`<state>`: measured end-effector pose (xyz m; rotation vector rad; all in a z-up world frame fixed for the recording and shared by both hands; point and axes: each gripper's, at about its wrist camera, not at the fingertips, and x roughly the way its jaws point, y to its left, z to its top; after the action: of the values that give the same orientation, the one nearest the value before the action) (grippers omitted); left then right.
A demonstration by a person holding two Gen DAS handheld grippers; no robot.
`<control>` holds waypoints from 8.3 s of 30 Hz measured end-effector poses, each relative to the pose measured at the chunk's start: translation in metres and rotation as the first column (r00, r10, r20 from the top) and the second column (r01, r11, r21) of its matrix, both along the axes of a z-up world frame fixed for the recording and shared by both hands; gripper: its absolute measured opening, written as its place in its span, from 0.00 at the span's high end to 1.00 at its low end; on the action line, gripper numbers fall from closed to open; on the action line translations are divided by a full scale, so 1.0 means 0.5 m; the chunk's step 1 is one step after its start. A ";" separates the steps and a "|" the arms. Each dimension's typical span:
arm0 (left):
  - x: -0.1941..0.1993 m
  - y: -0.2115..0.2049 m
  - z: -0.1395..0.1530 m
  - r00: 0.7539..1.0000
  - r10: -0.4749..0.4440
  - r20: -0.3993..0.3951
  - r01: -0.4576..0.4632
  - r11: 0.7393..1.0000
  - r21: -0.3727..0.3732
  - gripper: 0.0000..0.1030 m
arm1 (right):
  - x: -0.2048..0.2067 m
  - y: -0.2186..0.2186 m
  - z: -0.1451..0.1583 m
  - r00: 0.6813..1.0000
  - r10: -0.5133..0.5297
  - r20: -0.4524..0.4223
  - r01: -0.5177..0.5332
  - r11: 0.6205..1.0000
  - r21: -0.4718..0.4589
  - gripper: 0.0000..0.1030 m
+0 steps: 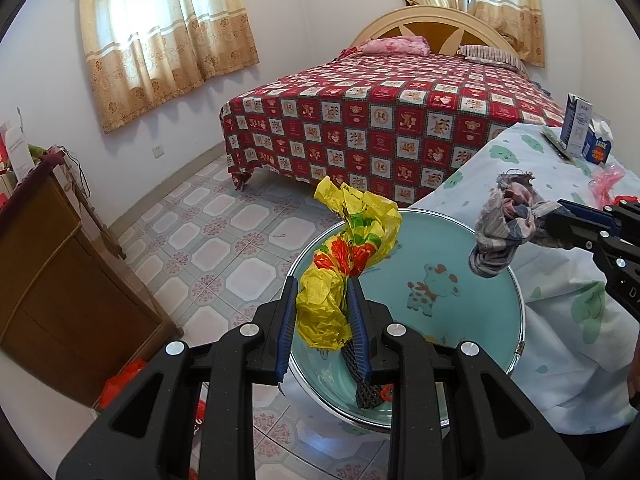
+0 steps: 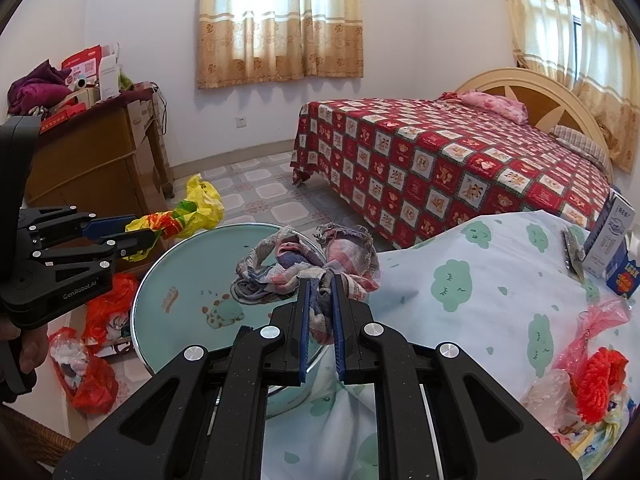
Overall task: Collect trash
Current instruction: 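Open both tools to drop the yellow wrapper and cloth into the bucket, then move both tools back over the trash pile on the table, then grasp the clear plastic bag with the left tool while the right tool grasps the yellow-blue wrapper, then carry the clear bag and yellow-blue wrapper over the teal bucket with both tools, then open both tools to drop the clear bag and wrapper into the bucket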
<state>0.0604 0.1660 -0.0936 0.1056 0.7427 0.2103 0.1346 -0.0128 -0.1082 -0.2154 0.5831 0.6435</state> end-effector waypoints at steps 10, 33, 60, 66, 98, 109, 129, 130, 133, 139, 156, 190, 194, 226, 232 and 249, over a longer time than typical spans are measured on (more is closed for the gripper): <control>0.000 -0.015 -0.002 1.000 0.016 0.016 -0.016 1.000 0.002 0.45 | -0.002 0.004 -0.006 1.000 0.017 -0.003 -0.017 1.000 0.001 0.64; -0.010 -0.026 -0.008 1.000 0.018 0.014 -0.018 1.000 0.011 0.21 | -0.039 -0.057 0.016 0.998 -0.060 0.034 0.059 0.998 0.004 0.41; -0.050 -0.453 0.032 0.936 -0.353 0.001 0.353 0.936 0.016 0.12 | -0.208 -0.614 -0.014 0.819 -0.572 0.048 0.570 0.820 0.060 0.26; -0.032 -0.584 0.031 0.914 -0.406 0.010 0.406 0.913 -0.021 0.07 | -0.230 -0.684 -0.031 0.793 -0.609 0.024 0.603 0.789 0.117 0.24; -0.040 -0.481 0.025 0.893 -0.449 -0.013 0.449 0.892 0.057 0.93 | -0.168 -0.606 -0.013 0.831 -0.551 -0.076 0.555 0.815 0.163 0.43; -0.016 -0.405 0.032 0.919 -0.394 0.021 0.393 0.918 0.046 0.93 | -0.052 -0.534 -0.062 0.782 -0.571 -0.250 0.607 0.789 0.097 0.58; -0.018 -0.278 0.054 0.940 -0.338 0.045 0.340 0.940 -0.029 0.92 | -0.111 -0.480 0.029 0.861 -0.502 -0.075 0.508 0.852 0.128 0.93; -0.017 -0.270 0.056 0.943 -0.331 0.047 0.332 0.943 -0.030 0.92 | -0.110 -0.472 0.033 0.868 -0.491 -0.070 0.496 0.858 0.130 0.93; -0.018 -0.248 0.061 0.949 -0.311 0.053 0.313 0.949 -0.034 0.92 | -0.098 -0.442 0.047 0.891 -0.451 -0.058 0.455 0.881 0.133 0.93; -0.011 -0.201 0.061 0.964 -0.260 0.051 0.262 0.964 -0.038 0.92 | -0.064 -0.371 0.064 0.928 -0.370 -0.042 0.372 0.921 0.119 0.93; 0.004 -0.117 0.043 0.988 -0.153 0.029 0.154 0.987 -0.035 0.92 | -0.008 -0.233 0.049 0.973 -0.228 -0.039 0.231 0.969 0.085 0.93; -0.004 -0.010 0.018 1.000 -0.031 -0.004 0.031 0.999 -0.034 0.92 | 0.011 -0.071 0.025 0.997 -0.055 -0.062 0.058 0.997 0.055 0.93; -0.006 -0.005 0.015 1.000 -0.024 -0.005 0.024 0.999 -0.035 0.91 | 0.016 -0.070 0.022 0.997 -0.045 -0.062 0.048 0.997 0.054 0.93; -0.008 0.012 0.017 1.000 -0.010 -0.006 0.010 0.999 -0.043 0.90 | 0.010 -0.038 0.018 0.998 -0.005 -0.061 0.007 0.999 0.041 0.93; -0.009 0.012 0.016 1.000 -0.013 -0.006 0.013 0.999 -0.040 0.89 | 0.010 -0.032 0.018 0.998 0.002 -0.061 0.000 0.999 0.037 0.93; -0.004 -0.005 0.017 1.000 -0.022 0.004 0.022 0.999 -0.029 0.54 | -0.004 -0.003 0.007 0.996 0.056 -0.073 -0.054 0.998 0.033 0.74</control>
<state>0.0584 0.1633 -0.0849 0.0855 0.7400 0.1782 0.1326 -0.0145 -0.1049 -0.1799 0.6395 0.7155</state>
